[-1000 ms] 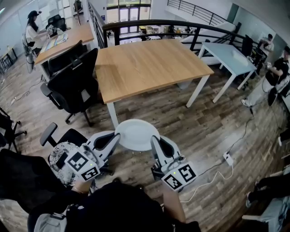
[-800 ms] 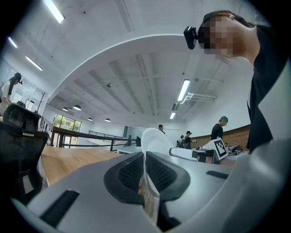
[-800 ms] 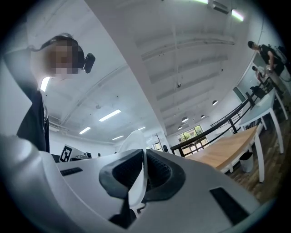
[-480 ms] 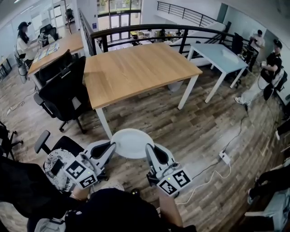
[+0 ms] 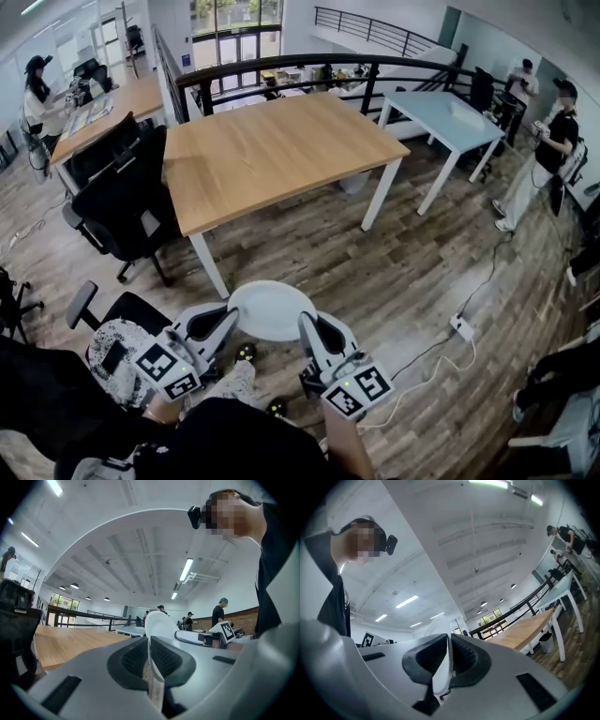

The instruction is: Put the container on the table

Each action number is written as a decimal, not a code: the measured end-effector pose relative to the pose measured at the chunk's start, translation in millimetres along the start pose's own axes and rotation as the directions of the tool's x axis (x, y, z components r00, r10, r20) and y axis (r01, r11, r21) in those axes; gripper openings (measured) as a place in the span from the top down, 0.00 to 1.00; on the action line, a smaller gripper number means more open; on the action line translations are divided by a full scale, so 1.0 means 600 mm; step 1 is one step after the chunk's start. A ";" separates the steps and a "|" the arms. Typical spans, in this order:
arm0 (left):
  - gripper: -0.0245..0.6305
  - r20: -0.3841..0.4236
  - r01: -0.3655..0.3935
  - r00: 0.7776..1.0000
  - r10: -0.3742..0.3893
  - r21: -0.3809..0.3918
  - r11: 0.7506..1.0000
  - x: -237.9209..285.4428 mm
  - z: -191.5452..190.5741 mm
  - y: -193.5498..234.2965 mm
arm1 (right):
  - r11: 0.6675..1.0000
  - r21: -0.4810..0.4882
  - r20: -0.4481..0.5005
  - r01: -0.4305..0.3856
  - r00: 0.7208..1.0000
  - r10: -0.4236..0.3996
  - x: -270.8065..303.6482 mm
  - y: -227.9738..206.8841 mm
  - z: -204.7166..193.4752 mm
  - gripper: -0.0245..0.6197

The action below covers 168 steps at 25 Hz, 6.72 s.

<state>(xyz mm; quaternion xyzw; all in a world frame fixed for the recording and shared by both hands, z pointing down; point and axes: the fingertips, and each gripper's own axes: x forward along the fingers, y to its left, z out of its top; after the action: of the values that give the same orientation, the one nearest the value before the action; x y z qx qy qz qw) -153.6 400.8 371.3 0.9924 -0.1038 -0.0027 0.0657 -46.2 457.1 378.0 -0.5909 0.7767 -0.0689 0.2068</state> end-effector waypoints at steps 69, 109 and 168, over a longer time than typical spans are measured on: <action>0.93 0.089 0.019 0.996 -0.008 -0.117 0.993 0.134 0.061 0.634 | 0.988 -0.148 -0.153 0.049 0.986 -0.072 0.627 -0.176 -0.081 0.92; 0.93 0.022 -0.221 0.975 0.222 -0.030 0.975 0.470 0.091 0.743 | 0.984 -0.052 -0.158 -0.173 0.974 0.163 0.767 -0.523 0.021 0.92; 0.93 -0.034 -0.425 0.905 0.424 -0.046 0.904 0.804 0.011 1.052 | 0.958 0.047 -0.353 -0.283 0.892 0.281 1.061 -0.921 -0.041 0.92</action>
<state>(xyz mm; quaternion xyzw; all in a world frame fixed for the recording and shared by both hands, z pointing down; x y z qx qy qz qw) 188.4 -311.6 451.4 0.9439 -0.3165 0.0204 0.0918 297.6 -310.1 442.1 -0.4502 0.8789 -0.1416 0.0688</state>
